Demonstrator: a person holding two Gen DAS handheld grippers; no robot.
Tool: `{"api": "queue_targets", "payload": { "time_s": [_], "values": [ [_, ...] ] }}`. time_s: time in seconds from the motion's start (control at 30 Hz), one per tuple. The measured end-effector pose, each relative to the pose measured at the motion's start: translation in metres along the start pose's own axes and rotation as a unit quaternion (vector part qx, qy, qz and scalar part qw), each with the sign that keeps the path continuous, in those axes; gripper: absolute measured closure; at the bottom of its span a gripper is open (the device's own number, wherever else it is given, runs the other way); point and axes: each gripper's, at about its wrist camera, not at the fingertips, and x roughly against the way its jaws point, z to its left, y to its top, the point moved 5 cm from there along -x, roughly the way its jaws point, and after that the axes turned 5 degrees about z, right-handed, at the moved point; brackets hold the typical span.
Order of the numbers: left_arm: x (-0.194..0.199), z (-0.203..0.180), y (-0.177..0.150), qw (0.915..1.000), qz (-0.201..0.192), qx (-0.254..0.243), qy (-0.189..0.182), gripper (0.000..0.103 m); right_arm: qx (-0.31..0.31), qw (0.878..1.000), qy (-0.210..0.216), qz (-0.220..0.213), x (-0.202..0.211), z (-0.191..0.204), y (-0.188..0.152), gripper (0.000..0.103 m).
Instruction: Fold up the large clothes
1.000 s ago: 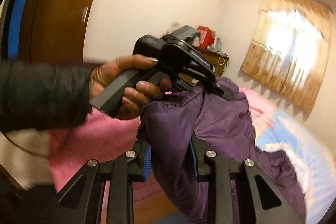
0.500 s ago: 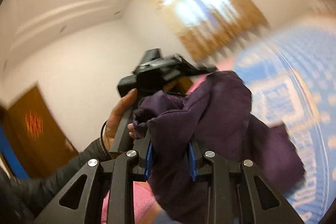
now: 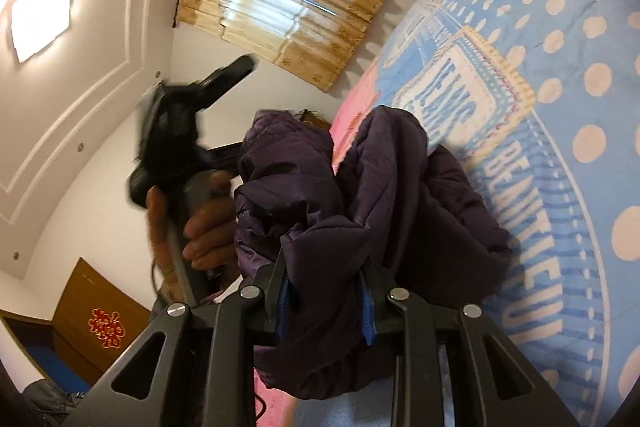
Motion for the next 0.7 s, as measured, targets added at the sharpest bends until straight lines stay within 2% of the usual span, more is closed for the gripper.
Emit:
{"api": "queue_targets", "payload": {
  "time_s": [0.03,0.1,0.17,0.2,0.23,0.27,0.33,0.37,0.4,0.47,0.5,0.57,0.63,0.7],
  "values": [
    [0.005,0.000,-0.003,0.9997,-0.016,-0.009,0.019,0.000,-0.001,1.000,-0.006,0.000,0.006,-0.005,0.000,0.076],
    [0.020,0.002,-0.018,0.9946,-0.058,-0.030,0.081,0.000,-0.002,1.000,-0.018,0.001,0.009,-0.008,-0.003,0.075],
    [0.027,0.012,-0.037,0.9805,-0.093,-0.035,0.169,0.000,0.002,0.999,-0.032,0.001,0.012,-0.007,-0.004,0.075],
    [0.026,0.017,-0.043,0.9740,-0.097,-0.032,0.202,0.000,0.008,0.999,-0.044,0.002,0.013,-0.005,-0.005,0.073],
    [0.025,0.024,-0.052,0.9704,-0.101,-0.023,0.218,0.000,0.014,0.998,-0.055,0.004,0.013,-0.003,-0.004,0.072],
    [0.025,0.028,-0.057,0.9700,-0.105,-0.016,0.219,0.000,0.021,0.998,-0.066,0.006,0.014,0.000,-0.004,0.070],
    [0.026,0.037,-0.062,0.9685,-0.108,0.000,0.224,0.000,0.047,0.992,-0.113,-0.004,0.019,0.012,-0.001,0.058],
    [0.026,0.040,-0.061,0.9690,-0.108,0.003,0.222,0.000,0.069,0.987,-0.145,-0.018,0.022,0.022,0.003,0.055],
    [0.024,0.042,-0.060,0.9688,-0.104,0.003,0.225,0.000,0.108,0.975,-0.187,-0.041,0.028,0.038,0.009,0.055],
    [0.024,0.041,-0.060,0.9686,-0.099,0.003,0.228,0.000,0.153,0.959,-0.223,-0.078,0.035,0.065,0.018,0.054],
    [0.021,0.042,-0.059,0.9698,-0.094,0.002,0.225,0.000,0.174,0.954,-0.223,-0.095,0.038,0.082,0.024,0.052],
    [0.021,0.042,-0.061,0.9697,-0.092,0.002,0.226,0.000,0.210,0.952,-0.198,-0.102,0.031,0.109,0.036,0.051],
    [0.019,0.038,-0.064,0.9688,-0.091,0.001,0.231,0.000,0.213,0.960,-0.159,-0.087,0.014,0.125,0.050,0.050],
    [0.022,0.033,-0.067,0.9658,-0.098,-0.002,0.240,0.000,0.187,0.975,-0.101,-0.061,-0.008,0.128,0.066,0.050]
  ]
}}
